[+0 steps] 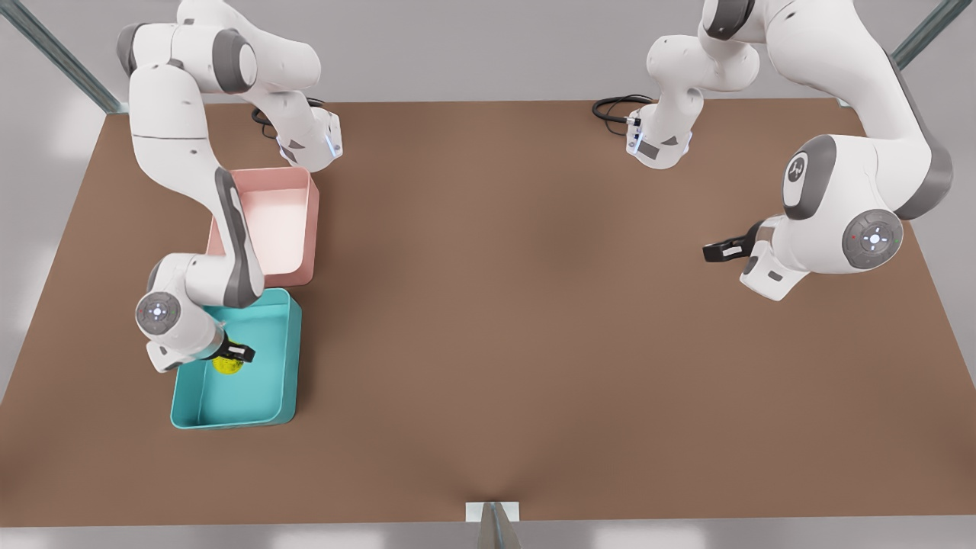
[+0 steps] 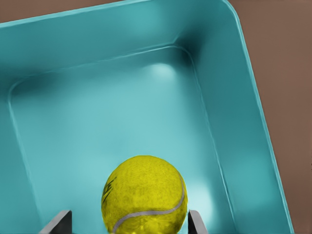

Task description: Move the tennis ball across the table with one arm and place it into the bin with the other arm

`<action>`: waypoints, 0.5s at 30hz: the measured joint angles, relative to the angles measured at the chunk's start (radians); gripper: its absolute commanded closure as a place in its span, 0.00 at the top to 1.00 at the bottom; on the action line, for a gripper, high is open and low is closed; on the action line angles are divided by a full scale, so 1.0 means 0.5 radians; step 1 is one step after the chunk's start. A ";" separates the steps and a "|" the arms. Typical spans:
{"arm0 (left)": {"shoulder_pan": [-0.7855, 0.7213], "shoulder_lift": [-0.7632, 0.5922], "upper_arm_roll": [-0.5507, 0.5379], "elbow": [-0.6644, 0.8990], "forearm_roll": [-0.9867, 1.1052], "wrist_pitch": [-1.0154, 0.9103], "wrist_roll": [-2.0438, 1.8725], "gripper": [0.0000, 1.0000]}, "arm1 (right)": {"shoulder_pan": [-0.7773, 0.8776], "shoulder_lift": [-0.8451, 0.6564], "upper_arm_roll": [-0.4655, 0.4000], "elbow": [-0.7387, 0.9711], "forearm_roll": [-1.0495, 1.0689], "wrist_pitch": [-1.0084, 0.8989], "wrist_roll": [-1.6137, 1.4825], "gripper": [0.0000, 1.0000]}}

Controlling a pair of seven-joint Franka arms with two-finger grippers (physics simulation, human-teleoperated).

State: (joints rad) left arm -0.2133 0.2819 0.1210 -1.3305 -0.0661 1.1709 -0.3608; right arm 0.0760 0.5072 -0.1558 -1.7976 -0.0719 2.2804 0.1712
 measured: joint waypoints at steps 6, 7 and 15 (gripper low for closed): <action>-0.002 0.001 0.000 -0.001 0.000 -0.007 -0.006 1.00 | 0.128 -0.087 0.023 0.519 0.165 -0.693 -0.132 1.00; -0.002 0.001 0.000 -0.002 0.000 -0.008 -0.007 1.00 | 0.171 -0.253 0.061 0.543 0.106 -0.847 -0.142 1.00; -0.003 0.000 0.000 -0.001 -0.001 -0.016 -0.012 1.00 | 0.064 -0.920 0.267 0.578 -0.033 -1.532 -0.201 1.00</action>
